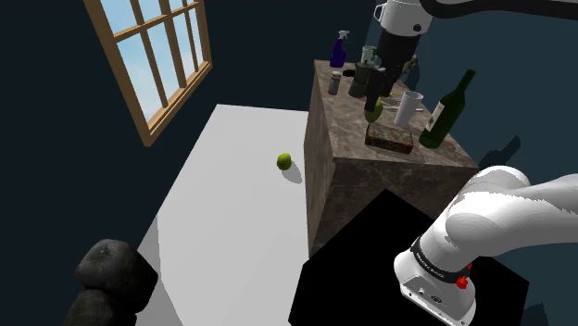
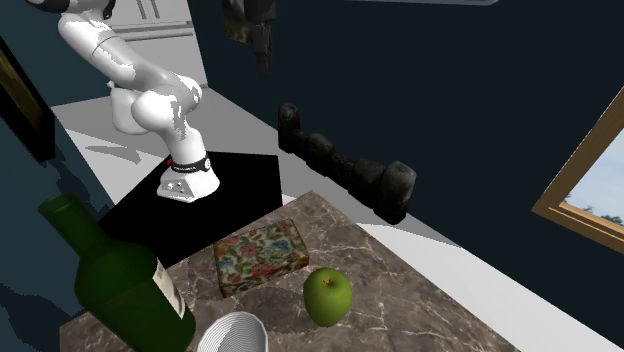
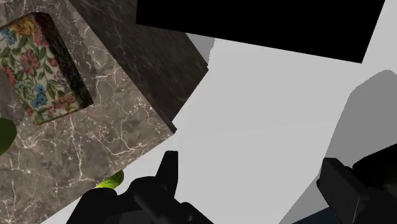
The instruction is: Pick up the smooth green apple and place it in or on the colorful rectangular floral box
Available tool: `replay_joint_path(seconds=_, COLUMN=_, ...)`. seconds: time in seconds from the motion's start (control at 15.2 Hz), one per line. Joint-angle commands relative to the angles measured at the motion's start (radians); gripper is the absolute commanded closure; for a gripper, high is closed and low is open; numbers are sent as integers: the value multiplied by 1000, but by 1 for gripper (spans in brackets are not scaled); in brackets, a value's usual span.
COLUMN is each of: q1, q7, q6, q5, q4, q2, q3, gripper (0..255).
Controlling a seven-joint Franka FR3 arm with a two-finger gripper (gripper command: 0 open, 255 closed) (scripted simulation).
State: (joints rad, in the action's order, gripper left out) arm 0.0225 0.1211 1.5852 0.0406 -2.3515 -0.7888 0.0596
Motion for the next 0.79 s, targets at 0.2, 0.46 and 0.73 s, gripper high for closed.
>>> replay_joint_path(seconds=0.2, q1=25, q7=56, q6=59, q5=30, q4=-16, q2=31, q3=-65, gripper=0)
replay_joint_path(seconds=0.46, q1=56, q7=131, q6=139, q5=62, q4=-21, q2=92, q3=-152, gripper=0)
replay_joint_path(seconds=0.73, q1=81, q7=206, q6=218, q5=81, q4=-6, q2=171, q3=-239, gripper=0)
